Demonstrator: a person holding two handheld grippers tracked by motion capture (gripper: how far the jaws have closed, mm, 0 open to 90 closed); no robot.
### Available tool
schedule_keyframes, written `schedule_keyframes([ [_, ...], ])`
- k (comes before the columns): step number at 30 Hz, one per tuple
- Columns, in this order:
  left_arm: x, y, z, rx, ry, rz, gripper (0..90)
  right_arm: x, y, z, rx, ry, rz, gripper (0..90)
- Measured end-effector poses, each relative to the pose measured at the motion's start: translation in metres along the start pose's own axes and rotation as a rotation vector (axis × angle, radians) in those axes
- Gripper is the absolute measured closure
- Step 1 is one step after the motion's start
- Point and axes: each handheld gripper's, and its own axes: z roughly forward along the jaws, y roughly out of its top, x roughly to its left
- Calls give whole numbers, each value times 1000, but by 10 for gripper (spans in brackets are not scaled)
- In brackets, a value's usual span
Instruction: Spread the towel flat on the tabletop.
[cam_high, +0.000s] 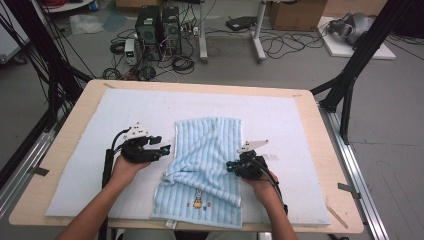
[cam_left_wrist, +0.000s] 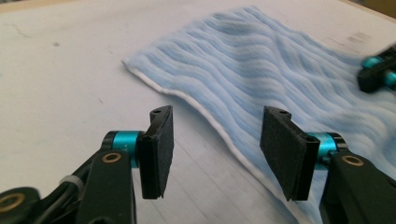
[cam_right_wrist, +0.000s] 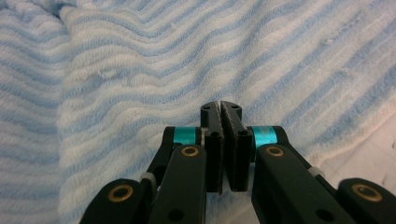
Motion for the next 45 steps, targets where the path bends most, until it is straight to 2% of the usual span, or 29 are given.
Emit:
schedule_keyframes([
  [1,3,4,3,2,6,-1,434,-1,-1,-1,1,6,1,853],
  [3,8,12,10,-14,18,-21,431,-1,-2,-2,-13,14,14,754],
  [7,18,22,32,0,65,-60,429,-3,-2,-8,-88,7,24,641],
  [9,21,25,46,13,75,-60,429,-5,-2,-13,-135,-13,33,584],
  [10,22,26,53,32,80,-60,428,-6,-2,-15,-146,-27,41,529],
  [12,23,26,69,75,94,-55,417,-10,-4,-18,-165,-54,60,485],
  [16,20,22,89,145,110,-9,411,-17,-7,-25,-202,-115,92,439],
  [17,17,20,93,167,118,22,422,-19,-7,-26,-211,-125,96,433],
  [18,13,21,95,165,133,61,437,-21,-7,-28,-220,-131,108,428],
  [19,11,21,95,160,105,82,530,-23,-8,-30,-223,-132,113,425],
  [20,8,22,96,162,101,107,638,-25,-8,-30,-230,-142,116,421],
  [22,6,24,98,174,95,151,789,-30,-8,-30,-237,-143,123,417],
  [25,13,29,100,174,154,121,827,-36,-6,-29,-233,-151,134,417],
  [26,20,30,98,168,185,107,830,-37,-6,-29,-239,-149,137,416],
  [30,42,31,93,159,246,70,834,-43,-1,-25,-235,-150,142,415],
  [32,51,30,89,139,249,20,813,-46,1,-22,-231,-154,142,414],
  [33,54,29,88,130,247,-10,744,-47,2,-20,-227,-157,140,413],
  [35,59,28,85,118,255,-71,538,-49,5,-18,-228,-156,145,412],
  [37,64,29,79,102,283,-103,447,-53,9,-14,-220,-162,152,413],
  [39,69,31,73,69,289,-143,432,-59,14,-10,-236,-165,174,416],
  [41,73,31,69,53,283,-160,448,-64,20,-5,-217,-187,171,431],
  [45,73,28,70,74,233,-173,507,-78,35,5,-200,-234,190,524],
])
